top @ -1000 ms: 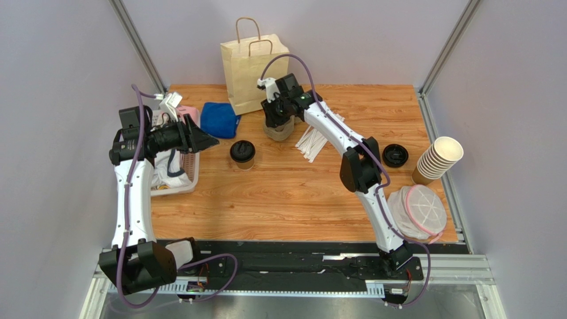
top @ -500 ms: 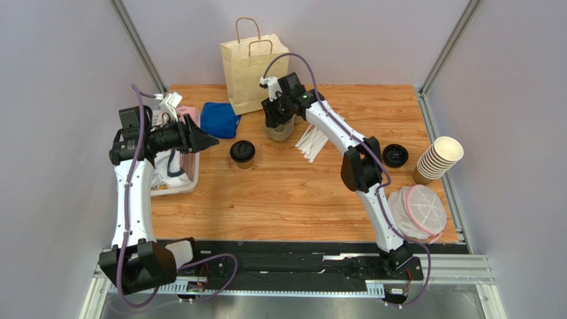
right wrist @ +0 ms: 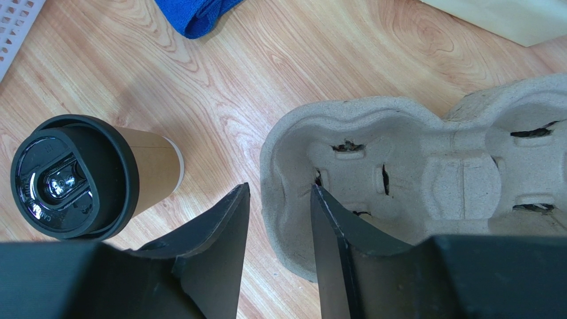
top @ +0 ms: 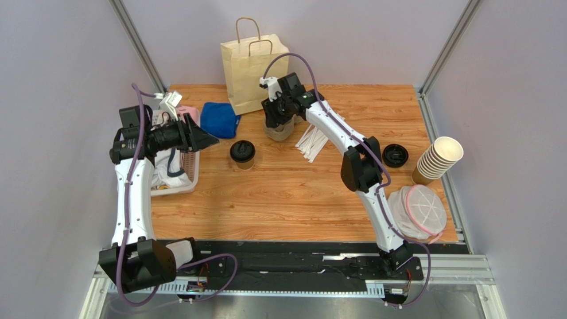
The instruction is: Pack the takeout coffee
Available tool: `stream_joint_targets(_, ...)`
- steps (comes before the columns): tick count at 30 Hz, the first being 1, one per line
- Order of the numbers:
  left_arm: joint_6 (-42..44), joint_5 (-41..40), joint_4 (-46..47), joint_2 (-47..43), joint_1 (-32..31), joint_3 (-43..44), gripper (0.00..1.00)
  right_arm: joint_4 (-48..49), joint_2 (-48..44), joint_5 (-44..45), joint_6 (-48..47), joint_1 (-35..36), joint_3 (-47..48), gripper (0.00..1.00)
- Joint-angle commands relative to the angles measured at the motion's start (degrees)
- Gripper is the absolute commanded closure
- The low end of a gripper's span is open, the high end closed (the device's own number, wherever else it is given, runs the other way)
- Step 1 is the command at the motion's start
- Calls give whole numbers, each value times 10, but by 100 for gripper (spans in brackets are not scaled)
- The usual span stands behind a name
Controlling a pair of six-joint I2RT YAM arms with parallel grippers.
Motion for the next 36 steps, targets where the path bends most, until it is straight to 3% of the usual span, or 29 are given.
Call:
stream_joint_targets(1,-6,11,20,-1,3,6,41,-1,15,-9,4,-1,12,58)
stream_joint_targets(16,-16,15,36,-2,3,-8,42,-3,22,-6,-4,0,12,62)
stream_joint_targets(26,-17,16,38,-1,3,-8,42,-3,11,-12,1,0,12,81)
stream_joint_targets(32,-15,17,38,-2,3,-9,42,-2,-16,-18,4,0,7,100)
stream_joint_targets(36,-14,17,38,-5,3,-9,42,-2,-39,-17,3,0,3,100)
